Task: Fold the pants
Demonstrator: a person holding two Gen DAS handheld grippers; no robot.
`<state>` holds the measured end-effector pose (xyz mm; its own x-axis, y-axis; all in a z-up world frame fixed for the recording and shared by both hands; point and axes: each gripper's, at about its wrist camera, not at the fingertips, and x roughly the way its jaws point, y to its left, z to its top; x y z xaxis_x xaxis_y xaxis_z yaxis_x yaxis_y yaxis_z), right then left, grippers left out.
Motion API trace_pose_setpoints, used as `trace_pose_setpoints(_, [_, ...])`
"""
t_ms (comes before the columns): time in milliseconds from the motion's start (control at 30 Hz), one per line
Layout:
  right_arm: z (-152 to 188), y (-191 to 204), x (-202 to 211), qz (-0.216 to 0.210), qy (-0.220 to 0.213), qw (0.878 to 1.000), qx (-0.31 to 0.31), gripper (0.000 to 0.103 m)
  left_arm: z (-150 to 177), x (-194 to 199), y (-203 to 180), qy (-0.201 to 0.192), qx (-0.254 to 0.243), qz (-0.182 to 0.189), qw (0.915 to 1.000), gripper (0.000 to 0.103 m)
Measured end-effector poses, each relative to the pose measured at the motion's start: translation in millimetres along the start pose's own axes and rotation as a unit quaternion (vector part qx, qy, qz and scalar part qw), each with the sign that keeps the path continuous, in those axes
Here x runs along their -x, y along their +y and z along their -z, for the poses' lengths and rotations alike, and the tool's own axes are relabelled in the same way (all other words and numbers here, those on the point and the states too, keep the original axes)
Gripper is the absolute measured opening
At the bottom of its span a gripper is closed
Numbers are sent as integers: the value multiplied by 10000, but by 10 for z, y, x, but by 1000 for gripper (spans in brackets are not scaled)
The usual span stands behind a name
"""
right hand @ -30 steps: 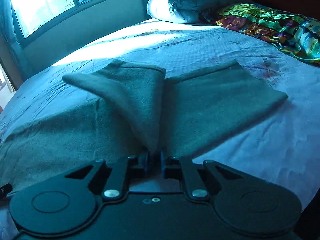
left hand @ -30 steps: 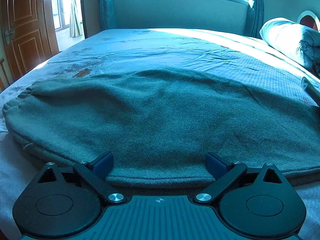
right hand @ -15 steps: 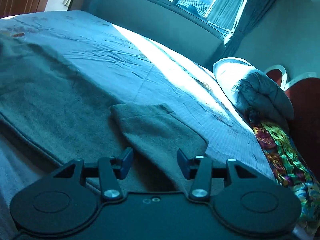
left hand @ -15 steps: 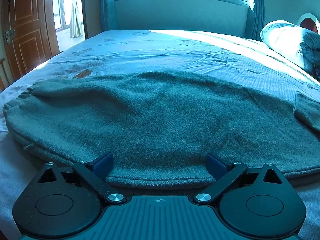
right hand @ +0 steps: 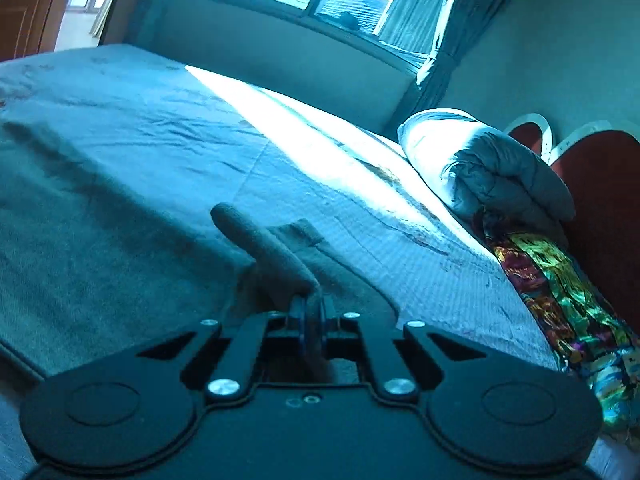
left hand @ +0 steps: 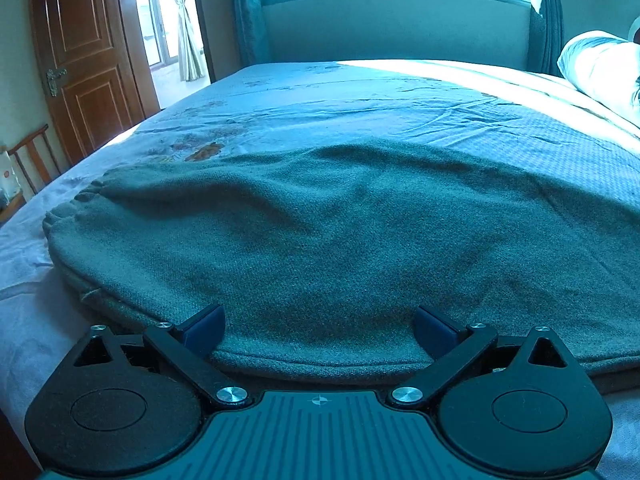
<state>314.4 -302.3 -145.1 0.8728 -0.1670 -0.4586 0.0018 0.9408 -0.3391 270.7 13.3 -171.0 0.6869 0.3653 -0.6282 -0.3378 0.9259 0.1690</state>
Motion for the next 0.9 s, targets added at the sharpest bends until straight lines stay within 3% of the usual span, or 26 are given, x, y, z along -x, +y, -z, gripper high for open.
trace_pose_setpoints(67, [73,-451,111,92,-48,9958,-910,0,3,33,-87,-53,-212,-148,9997,100])
trace_pose_setpoints(167, [357,-1067,234,179,4,9767,-2137,0,-15,18,-59,28,-159,-88,9998,100])
trace_pose_setpoints(300, [949,-1594,-33,-138,782,9319,-3538,0,-40,-9,-9,104,-214,51,9997,102])
trace_pose_setpoints(400, [1089,-1564,-64,-250,752,9256,-3702,0,-59,-21,34,166,-247,182,9994,103])
trace_pose_setpoints(567, [998,-1576,45,-297,544,9249,-3750,0,-67,-18,51,188,-311,275,9990,103])
trace_pose_setpoints(767, [1196,-1642,-5,-444,876,9082,-4068,0,-49,-29,76,150,-313,350,9988,103])
trace_pose_setpoints(800, [1206,-1686,26,-464,771,9022,-4217,1,-53,-28,79,154,-323,363,9987,103])
trace_pose_setpoints(833, [1206,-1736,70,-356,649,8957,-4384,14,-58,-16,97,153,-346,387,9985,103])
trace_pose_setpoints(900, [1209,-1848,72,-168,581,8853,-4611,21,-57,2,113,118,-399,372,9984,103])
